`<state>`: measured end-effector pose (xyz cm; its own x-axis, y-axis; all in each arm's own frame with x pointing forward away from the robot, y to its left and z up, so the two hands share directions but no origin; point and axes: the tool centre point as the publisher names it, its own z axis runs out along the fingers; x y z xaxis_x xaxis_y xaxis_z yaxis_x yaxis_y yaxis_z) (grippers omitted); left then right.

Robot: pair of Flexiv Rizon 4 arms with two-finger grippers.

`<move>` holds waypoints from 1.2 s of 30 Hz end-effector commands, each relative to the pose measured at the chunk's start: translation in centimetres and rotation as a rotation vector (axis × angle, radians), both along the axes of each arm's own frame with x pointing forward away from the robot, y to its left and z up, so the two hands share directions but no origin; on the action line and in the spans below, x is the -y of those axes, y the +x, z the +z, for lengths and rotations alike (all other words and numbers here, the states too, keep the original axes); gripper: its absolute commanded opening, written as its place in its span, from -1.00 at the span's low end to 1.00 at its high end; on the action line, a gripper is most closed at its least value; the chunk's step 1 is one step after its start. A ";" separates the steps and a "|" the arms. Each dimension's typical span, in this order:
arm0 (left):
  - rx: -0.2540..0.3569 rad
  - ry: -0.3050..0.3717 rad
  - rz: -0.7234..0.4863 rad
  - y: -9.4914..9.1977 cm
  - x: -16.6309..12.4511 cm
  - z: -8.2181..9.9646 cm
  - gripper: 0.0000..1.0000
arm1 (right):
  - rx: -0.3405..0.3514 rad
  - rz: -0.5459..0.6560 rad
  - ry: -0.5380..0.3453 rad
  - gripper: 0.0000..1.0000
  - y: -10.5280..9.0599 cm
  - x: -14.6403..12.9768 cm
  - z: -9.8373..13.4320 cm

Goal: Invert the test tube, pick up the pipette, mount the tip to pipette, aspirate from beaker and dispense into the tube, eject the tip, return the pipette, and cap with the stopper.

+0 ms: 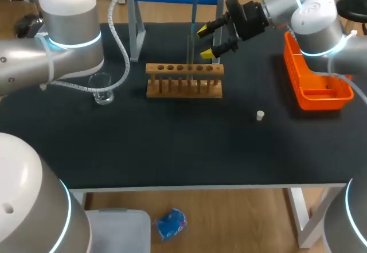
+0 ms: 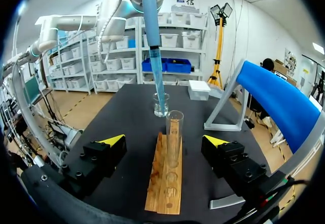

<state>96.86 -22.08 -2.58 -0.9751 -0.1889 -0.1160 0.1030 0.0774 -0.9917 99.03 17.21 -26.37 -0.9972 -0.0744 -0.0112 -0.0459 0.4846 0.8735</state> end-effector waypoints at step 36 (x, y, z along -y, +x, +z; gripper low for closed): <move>-0.061 0.010 0.000 0.6 -0.2 0.1 -1.00 | -0.001 0.002 -0.003 1.00 0.0 0.1 0.1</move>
